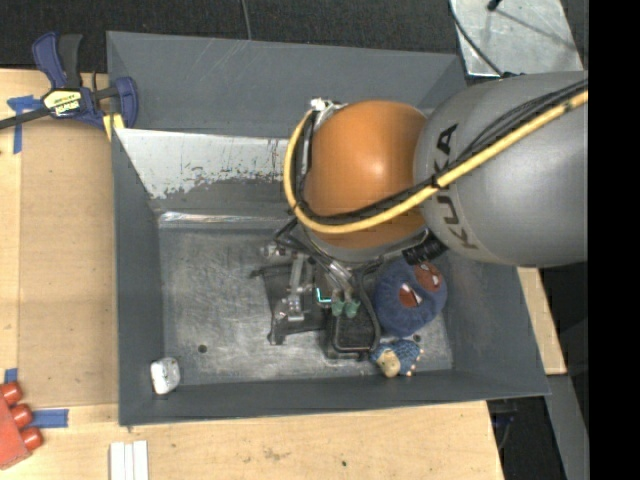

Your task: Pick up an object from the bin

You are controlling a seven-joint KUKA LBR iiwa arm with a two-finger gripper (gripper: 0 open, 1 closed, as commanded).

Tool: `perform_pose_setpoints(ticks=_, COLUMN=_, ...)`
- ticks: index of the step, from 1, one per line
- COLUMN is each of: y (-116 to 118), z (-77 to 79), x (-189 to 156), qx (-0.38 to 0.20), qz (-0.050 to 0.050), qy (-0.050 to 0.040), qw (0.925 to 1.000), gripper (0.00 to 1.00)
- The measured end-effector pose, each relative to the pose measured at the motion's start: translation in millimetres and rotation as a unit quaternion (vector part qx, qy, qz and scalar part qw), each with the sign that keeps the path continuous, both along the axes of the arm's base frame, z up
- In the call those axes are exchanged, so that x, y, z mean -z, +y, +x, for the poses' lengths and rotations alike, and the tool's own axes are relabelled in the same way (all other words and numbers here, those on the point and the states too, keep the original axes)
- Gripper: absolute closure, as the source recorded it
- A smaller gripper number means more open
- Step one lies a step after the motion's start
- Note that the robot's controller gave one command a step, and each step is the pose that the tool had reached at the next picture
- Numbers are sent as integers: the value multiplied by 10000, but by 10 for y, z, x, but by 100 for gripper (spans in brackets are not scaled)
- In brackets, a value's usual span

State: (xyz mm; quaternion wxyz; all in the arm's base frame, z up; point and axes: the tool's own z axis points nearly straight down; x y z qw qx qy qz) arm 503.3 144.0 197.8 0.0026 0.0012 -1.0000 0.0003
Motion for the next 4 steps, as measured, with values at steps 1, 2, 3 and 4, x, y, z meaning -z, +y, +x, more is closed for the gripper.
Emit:
perform_pose_setpoints(ticks=1, y=-543, z=447, x=784, qx=-29, qz=-17, qy=-7, qw=10000, gripper=0)
perform_pose_setpoints(ticks=2, y=-625, z=840, x=1240, qx=-314, qz=8, qy=-50, qw=9995, gripper=0)
perform_pose_setpoints(ticks=3, y=-613, z=880, x=1179, qx=-308, qz=21, qy=-133, qw=9994, gripper=100)
perform_pose_setpoints(ticks=4, y=-465, z=888, x=-41, qx=-1901, qz=7, qy=-79, qw=9817, gripper=100)
